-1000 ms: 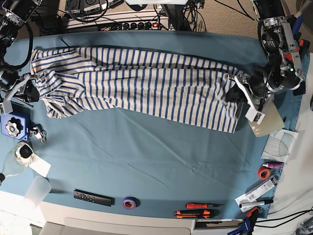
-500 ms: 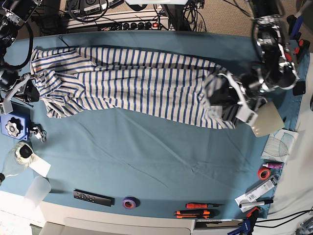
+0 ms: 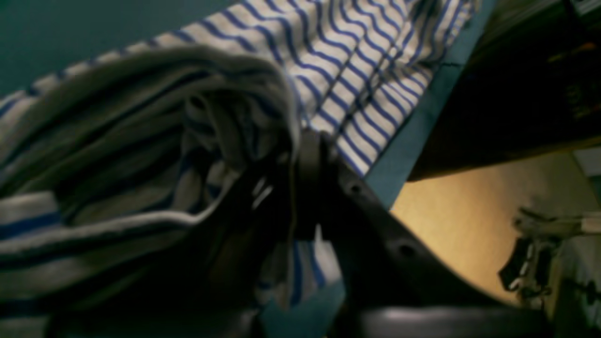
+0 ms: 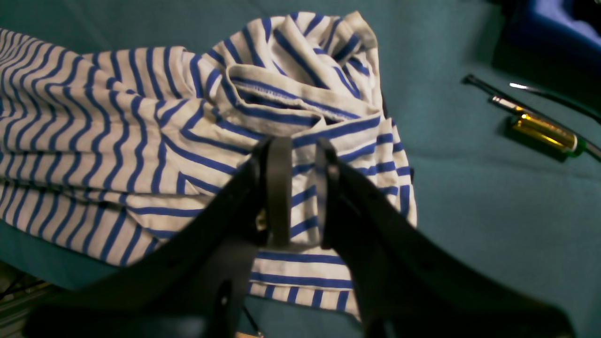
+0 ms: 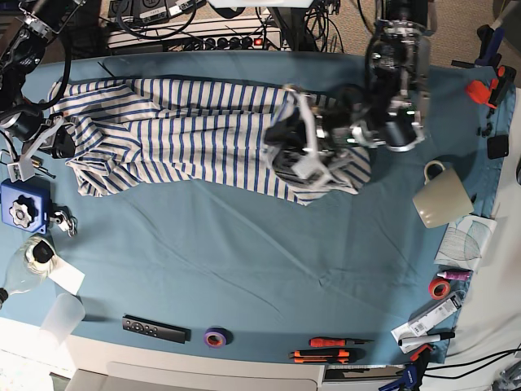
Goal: Fold the T-shirt properly
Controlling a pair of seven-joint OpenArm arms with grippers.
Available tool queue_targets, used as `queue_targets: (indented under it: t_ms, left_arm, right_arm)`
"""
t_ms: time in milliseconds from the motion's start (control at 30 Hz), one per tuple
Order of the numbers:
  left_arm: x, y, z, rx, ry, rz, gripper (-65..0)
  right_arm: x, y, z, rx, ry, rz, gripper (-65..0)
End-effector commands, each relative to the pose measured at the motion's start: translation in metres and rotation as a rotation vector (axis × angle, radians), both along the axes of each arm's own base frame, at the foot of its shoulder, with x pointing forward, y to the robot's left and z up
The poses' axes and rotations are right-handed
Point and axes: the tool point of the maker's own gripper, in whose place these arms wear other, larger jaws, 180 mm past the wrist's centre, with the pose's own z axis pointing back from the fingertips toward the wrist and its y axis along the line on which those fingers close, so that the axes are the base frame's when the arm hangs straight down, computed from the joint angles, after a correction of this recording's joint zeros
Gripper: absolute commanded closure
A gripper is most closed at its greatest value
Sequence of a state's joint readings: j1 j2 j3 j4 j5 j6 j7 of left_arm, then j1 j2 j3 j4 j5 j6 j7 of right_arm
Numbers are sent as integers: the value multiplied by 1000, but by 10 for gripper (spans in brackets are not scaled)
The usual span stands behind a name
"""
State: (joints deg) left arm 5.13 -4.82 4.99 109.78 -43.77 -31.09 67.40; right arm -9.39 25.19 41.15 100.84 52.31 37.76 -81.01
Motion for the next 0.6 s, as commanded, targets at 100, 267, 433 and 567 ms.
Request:
queue_targets:
  t_ms: [100,267,433,567]
  left_arm:
    - [-2,-44,22,-49,-57,-44,0]
    - [-4,-79,34,-25,-125,-78,0]
    - [-8,-102,37,20,-181,-91,0]
    - [-13,-117,36,23,-204,-116,0]
  right_arm:
    - [7,-5,14,-20,-44,4,-97]
    - [7,-5,14,-21,-44,4,-97]
    - [7,-5,14,-21,-44,4,-97]
    - [7,-5,14,-21,-44,4,-97]
